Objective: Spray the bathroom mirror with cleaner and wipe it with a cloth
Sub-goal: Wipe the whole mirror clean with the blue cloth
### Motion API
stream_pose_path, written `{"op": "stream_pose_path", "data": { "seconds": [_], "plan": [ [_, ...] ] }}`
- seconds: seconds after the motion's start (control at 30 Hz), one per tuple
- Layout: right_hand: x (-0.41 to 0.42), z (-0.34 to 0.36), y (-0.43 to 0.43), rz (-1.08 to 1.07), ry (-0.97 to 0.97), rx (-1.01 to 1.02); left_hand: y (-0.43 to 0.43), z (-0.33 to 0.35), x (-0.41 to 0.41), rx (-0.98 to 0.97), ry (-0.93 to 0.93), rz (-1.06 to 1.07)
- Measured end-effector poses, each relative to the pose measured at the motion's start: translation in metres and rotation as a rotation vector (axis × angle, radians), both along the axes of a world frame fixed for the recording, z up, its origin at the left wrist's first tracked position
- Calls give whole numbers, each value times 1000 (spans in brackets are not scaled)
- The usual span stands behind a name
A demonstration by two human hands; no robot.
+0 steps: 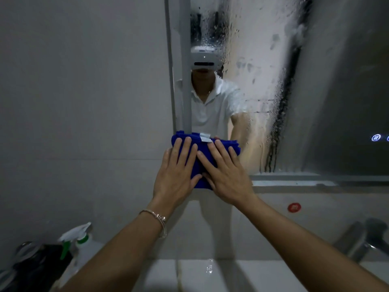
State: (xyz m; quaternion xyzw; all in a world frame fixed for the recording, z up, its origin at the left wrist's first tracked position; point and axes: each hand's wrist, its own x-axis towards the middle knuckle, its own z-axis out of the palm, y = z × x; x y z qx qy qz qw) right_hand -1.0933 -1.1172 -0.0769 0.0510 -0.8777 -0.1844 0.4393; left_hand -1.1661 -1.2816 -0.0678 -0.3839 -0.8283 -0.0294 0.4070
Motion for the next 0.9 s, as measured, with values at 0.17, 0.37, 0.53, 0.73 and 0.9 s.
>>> {"op": "stream_pose_path", "data": {
  "seconds": [0.17, 0.37, 0.53, 0.73, 0.9],
  "plan": [
    [2, -37, 8, -11, -20, 89, 0, -42, -1, -41, 18, 28],
    [2, -51, 10, -22, -43, 116, 4, -63, -3, -1, 9, 15],
    [3, -19, 9, 26, -34, 80, 8, -37, -2, 54, -8, -37],
    [-11, 122, 0, 74, 143, -1, 23, 109, -3, 176, 31, -22],
    [-15, 231, -10, -84, 152, -61, 30, 215, -1, 273, 94, -15]
  ]
}}
